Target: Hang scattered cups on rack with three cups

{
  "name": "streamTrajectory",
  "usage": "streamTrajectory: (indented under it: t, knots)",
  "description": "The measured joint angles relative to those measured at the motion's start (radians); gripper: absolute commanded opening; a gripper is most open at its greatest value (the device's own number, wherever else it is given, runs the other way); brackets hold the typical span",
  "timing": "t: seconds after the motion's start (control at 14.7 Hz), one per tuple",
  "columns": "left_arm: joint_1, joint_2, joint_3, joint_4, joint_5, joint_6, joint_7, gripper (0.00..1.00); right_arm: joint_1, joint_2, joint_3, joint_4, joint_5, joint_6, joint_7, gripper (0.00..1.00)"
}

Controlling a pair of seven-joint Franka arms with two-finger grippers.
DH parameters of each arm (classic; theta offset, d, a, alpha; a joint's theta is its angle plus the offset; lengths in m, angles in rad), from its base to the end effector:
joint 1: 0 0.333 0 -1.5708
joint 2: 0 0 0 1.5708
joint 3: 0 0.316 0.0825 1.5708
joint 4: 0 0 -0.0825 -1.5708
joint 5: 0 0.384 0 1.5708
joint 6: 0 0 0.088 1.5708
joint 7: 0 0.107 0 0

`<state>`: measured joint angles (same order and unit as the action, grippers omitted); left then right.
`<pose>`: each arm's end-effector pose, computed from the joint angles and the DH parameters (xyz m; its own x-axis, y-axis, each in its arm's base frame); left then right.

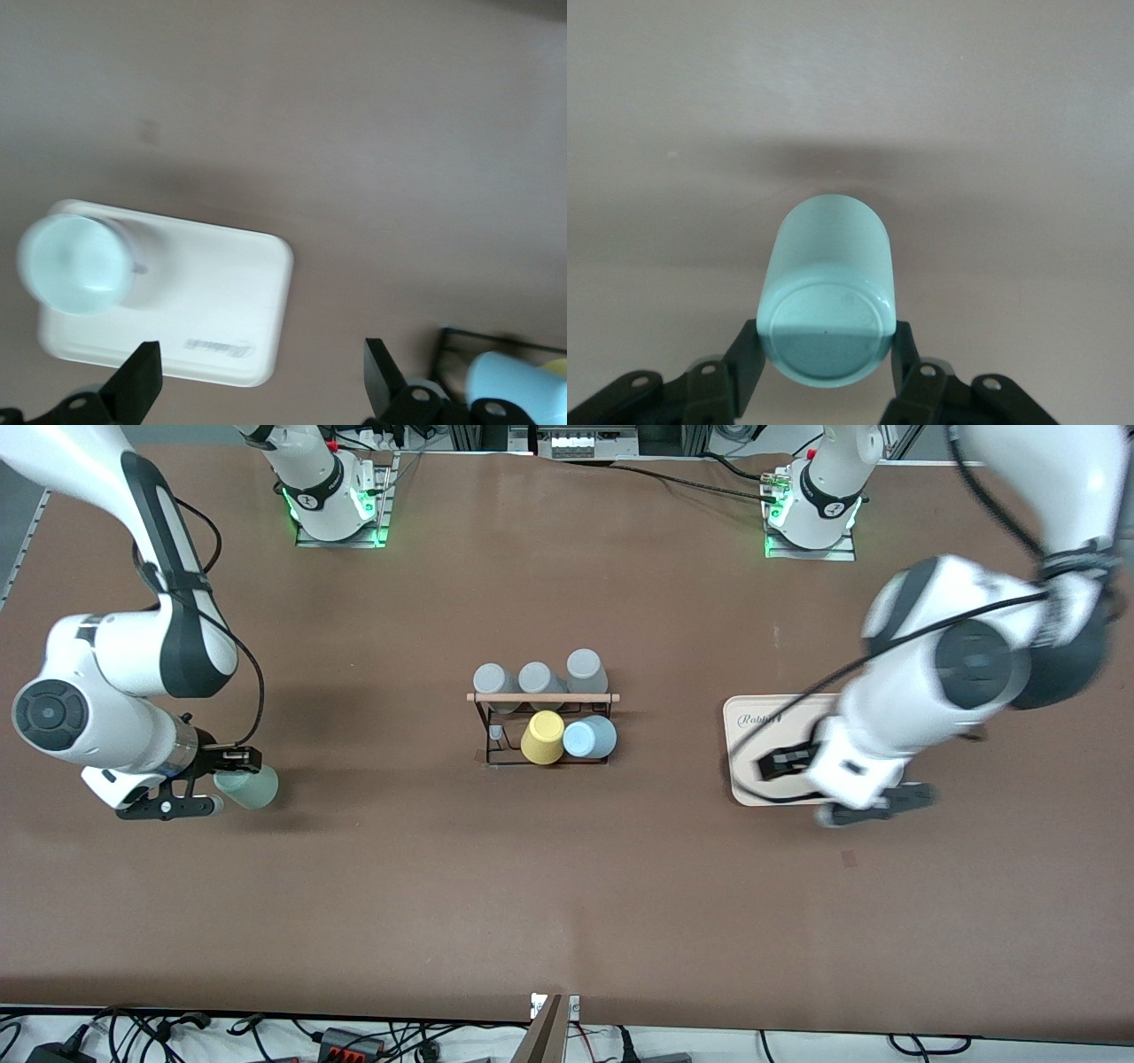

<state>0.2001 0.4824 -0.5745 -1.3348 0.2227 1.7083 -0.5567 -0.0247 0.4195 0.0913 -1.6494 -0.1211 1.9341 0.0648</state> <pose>0.6637 -0.1565 0.4836 0.9797 0.1946 -0.0484 0.1953 -0.9807 0.0117 0.6533 0.0291 0.3603 0.9908 0.0415 -0.1287 0.0518 -0.9956 0.0778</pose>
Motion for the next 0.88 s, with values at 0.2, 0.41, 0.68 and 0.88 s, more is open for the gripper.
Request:
streamTrajectory:
  t: [0.2,0.41,0.68,0.88]
  knots:
    - [0.062,-0.072,0.0,0.007,0.0,-0.053,0.135,1.0,0.088,-0.001,0.001,0.112,0.078,-0.13,0.086,0.35]
    - [0.113,-0.141,-0.001,0.007,-0.002,-0.145,0.171,1.0,0.183,-0.001,0.004,0.184,0.129,-0.185,0.209,0.35]
    - [0.159,-0.182,-0.001,-0.049,-0.085,-0.167,0.19,1.0,0.331,0.006,0.007,0.215,0.132,-0.186,0.408,0.35]
    - [0.199,-0.282,-0.003,-0.213,-0.128,-0.079,0.195,1.0,0.404,0.013,0.008,0.218,0.132,-0.162,0.514,0.35]
